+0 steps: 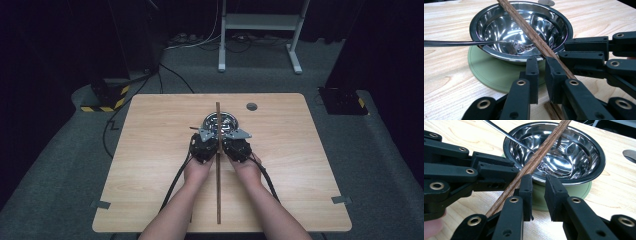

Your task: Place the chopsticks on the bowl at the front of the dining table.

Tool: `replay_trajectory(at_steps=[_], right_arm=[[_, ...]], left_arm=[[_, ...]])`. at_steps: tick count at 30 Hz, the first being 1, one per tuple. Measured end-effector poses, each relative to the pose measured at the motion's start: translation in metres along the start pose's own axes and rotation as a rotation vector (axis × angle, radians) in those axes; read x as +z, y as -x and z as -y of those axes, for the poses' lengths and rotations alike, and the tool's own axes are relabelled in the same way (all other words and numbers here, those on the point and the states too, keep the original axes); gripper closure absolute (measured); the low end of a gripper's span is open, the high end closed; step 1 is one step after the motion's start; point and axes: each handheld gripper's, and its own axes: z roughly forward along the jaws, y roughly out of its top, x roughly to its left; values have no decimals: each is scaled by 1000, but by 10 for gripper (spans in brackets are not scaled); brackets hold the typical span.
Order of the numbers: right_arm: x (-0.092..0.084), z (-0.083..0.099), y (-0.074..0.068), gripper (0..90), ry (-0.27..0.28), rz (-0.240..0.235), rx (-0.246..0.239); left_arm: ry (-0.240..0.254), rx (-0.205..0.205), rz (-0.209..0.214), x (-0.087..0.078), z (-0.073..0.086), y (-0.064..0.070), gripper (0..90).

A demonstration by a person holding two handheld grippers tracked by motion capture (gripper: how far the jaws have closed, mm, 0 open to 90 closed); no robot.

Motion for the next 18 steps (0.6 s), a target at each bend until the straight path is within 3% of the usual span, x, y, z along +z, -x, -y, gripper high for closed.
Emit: replay_trajectory(at_steps=[11,18], right_arm=[[0,1,-1,759,4,0,9],[0,1,0,751,0,-2,10]], left_arm=[[-9,16,9,0,-1,-2,816],[-11,3,7,0,-1,-2,806]])
